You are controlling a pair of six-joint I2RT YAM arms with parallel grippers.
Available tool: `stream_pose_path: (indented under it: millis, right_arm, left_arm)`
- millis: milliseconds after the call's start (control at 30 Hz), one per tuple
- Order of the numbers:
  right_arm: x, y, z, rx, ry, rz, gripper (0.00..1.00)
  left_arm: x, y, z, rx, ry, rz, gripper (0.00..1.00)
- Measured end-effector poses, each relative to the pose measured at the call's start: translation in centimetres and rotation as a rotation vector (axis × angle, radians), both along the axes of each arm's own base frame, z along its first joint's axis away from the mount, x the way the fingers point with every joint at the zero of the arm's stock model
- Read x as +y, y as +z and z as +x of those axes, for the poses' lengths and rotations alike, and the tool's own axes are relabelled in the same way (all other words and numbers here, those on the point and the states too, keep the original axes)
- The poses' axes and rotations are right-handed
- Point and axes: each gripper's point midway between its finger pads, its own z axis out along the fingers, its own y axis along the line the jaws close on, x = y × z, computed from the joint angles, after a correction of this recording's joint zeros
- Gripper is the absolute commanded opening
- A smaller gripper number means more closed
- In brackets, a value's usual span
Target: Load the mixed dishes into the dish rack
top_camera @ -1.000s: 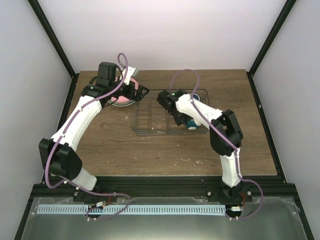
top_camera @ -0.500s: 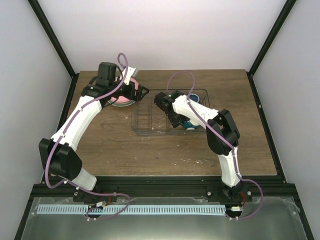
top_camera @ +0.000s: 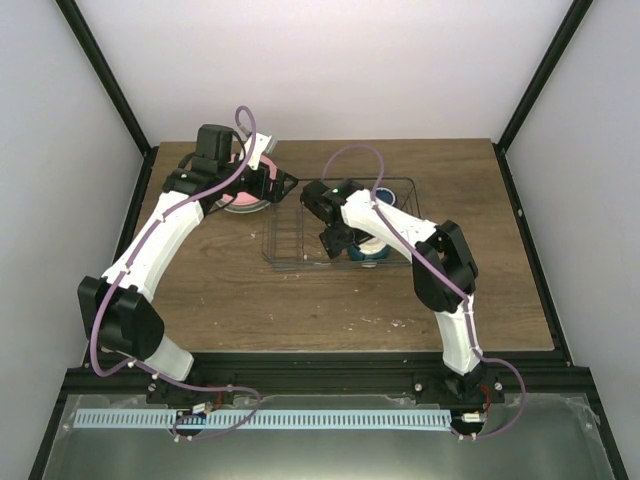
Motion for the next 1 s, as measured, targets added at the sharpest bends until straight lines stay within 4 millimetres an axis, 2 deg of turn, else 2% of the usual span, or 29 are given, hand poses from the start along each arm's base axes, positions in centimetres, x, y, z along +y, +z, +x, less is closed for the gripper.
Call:
stream_pose_path:
  millis: [133,233,300,367,467,500,600,700,833,1000]
  right_arm:
    - [0.6,1.0,0.0,-0.004,0.002,0.039,1.00]
    - [1.5,3.3,0.6,-0.045,0.004,0.095,1.00]
    - [2.4,5.8,1.5,-0.098,0.006,0.156,0.99]
    - [2.9,8.4,2.3,-0.157,0.002,0.225,0.97]
    - [3.0,11.7,2.9,-0.227,-0.006,0.321,0.93]
    - [2.7,12.4,3.1,-0.242,-0.013,0.339,0.92]
    - [1.8,13.3,3.9,-0.266,-0.041,0.368,0.90]
    - [1.2,13.3,4.7,-0.271,-0.063,0.382,0.89]
    - [0.8,13.4,5.4,-0.280,-0.079,0.402,0.89]
    - [0.6,13.6,6.0,-0.291,-0.088,0.418,0.89]
  left_arm:
    - [0.6,-0.5,0.5,0.001,0.035,0.028,1.00]
    - [2.0,-1.4,1.8,0.023,0.111,0.083,1.00]
    - [3.7,-2.1,3.3,0.055,0.180,0.102,1.00]
    - [6.6,-3.4,5.1,0.106,0.273,0.106,1.00]
    - [13.0,-6.1,7.2,0.201,0.456,0.105,1.00]
    - [15.5,-7.2,7.7,0.239,0.526,0.112,1.00]
    - [20.4,-9.6,8.6,0.320,0.668,0.140,1.00]
    - [21.9,-10.9,10.0,0.352,0.719,0.174,1.00]
    - [22.0,-12.9,11.5,0.385,0.738,0.209,1.00]
    - [22.8,-16.0,12.5,0.437,0.773,0.260,1.00]
